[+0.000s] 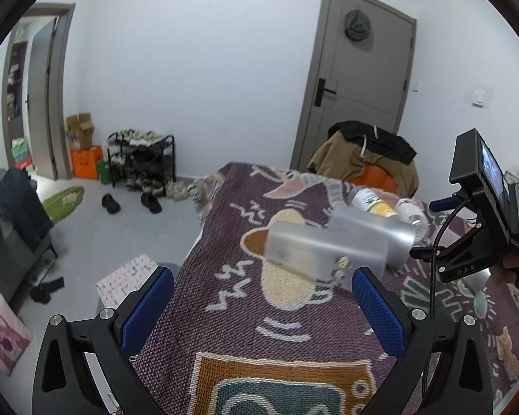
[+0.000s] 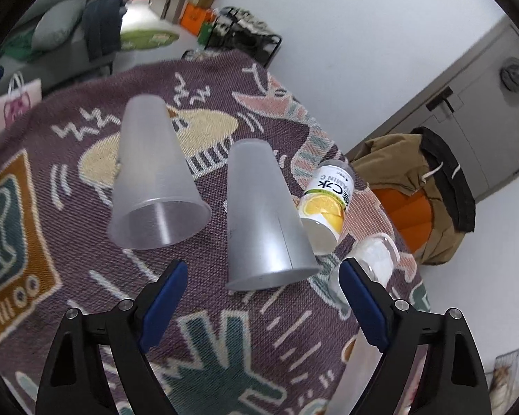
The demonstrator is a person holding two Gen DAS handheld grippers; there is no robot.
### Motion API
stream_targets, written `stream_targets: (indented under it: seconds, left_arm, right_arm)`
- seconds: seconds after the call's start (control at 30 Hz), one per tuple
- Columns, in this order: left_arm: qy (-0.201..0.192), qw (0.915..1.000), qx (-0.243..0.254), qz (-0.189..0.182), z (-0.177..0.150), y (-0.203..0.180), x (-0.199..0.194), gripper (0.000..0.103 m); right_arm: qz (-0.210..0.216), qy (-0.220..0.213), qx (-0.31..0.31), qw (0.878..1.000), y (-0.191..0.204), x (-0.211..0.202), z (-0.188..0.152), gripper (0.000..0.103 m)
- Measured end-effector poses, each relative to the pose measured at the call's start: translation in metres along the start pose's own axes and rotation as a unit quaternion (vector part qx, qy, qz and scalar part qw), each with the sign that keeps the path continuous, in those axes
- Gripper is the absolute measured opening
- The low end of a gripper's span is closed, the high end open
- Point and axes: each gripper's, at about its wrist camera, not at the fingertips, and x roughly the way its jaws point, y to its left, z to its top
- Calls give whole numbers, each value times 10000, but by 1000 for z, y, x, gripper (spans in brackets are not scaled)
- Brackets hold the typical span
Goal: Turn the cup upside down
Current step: 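Move the right tool to the frosted cup lying on its side and grasp it, then lift the frosted cup with the right tool and rotate it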
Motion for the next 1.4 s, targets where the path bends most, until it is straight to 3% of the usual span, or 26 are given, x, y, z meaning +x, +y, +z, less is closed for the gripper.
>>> stream_targets:
  seconds: [0.3, 0.67, 0.73, 0.77, 1.1, 1.4]
  left_arm:
    - [217, 9993, -274, 151, -7, 25, 18, 103]
    - [329, 9985, -407, 184, -13, 36, 26, 103]
    - [331, 9985, -413, 171, -14, 36, 26, 103]
    - [328, 9985, -415, 163, -14, 36, 26, 103]
    - [295, 9983, -495, 111, -16, 38, 22, 103]
    - [245, 9985, -480, -65, -14, 31, 14, 103]
  right_arm:
    - [-163, 667, -695, 9952, 10, 44, 18, 89]
    - [-555, 1292, -1062, 9844, 11, 80, 21, 89]
    - [-548, 1355, -1083, 9833, 13, 84, 20, 82]
    - [-516, 1432, -1061, 9826, 14, 86, 20, 78]
    - [-298, 1382, -354, 9893, -2, 60, 23, 76]
    - [39, 1103, 269, 9935, -10, 12, -2, 76]
